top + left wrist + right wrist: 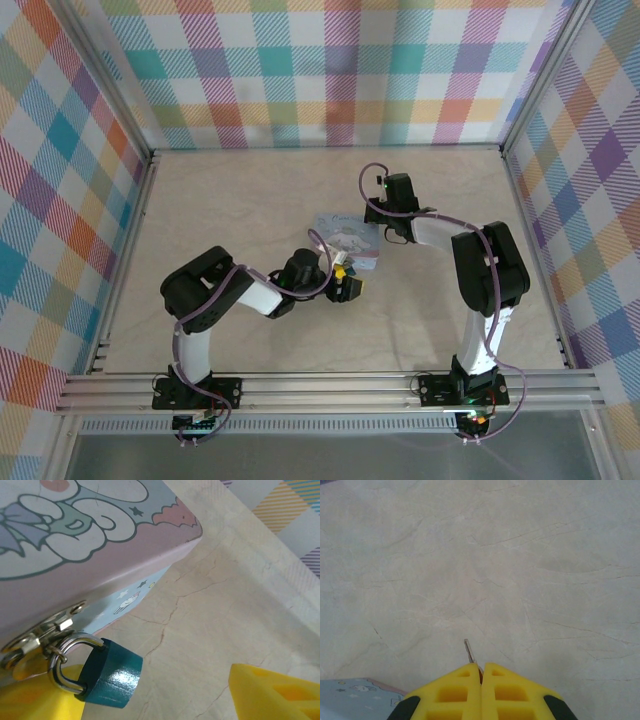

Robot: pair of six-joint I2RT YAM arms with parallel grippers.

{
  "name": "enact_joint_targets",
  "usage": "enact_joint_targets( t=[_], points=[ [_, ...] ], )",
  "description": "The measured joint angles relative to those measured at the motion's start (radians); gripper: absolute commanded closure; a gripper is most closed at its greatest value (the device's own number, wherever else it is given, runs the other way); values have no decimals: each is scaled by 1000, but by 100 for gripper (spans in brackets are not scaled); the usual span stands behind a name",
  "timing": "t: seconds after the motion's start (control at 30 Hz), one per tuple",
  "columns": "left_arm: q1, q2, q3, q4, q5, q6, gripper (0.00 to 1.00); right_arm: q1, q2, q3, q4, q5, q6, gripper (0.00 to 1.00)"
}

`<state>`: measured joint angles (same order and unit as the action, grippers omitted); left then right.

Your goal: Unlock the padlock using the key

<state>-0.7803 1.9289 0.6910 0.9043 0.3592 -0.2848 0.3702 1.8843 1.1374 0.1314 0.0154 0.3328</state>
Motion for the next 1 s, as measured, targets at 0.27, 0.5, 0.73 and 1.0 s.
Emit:
enact_joint_targets(
  t=[0.27, 0.5, 0.73, 1.0],
  points=[
    [38, 31, 13, 44, 90, -105, 33, -1, -6, -18, 26, 0, 3, 100],
    [40, 59, 27, 68, 91, -165, 48, -1, -11, -32, 45, -5, 18, 100],
    [56, 77, 56, 45, 102, -225, 51, -1, -24, -48, 51, -4, 18, 100],
    [76, 64, 53, 36, 117, -254, 43, 0, -41, -63, 47, -8, 18, 100]
  ],
)
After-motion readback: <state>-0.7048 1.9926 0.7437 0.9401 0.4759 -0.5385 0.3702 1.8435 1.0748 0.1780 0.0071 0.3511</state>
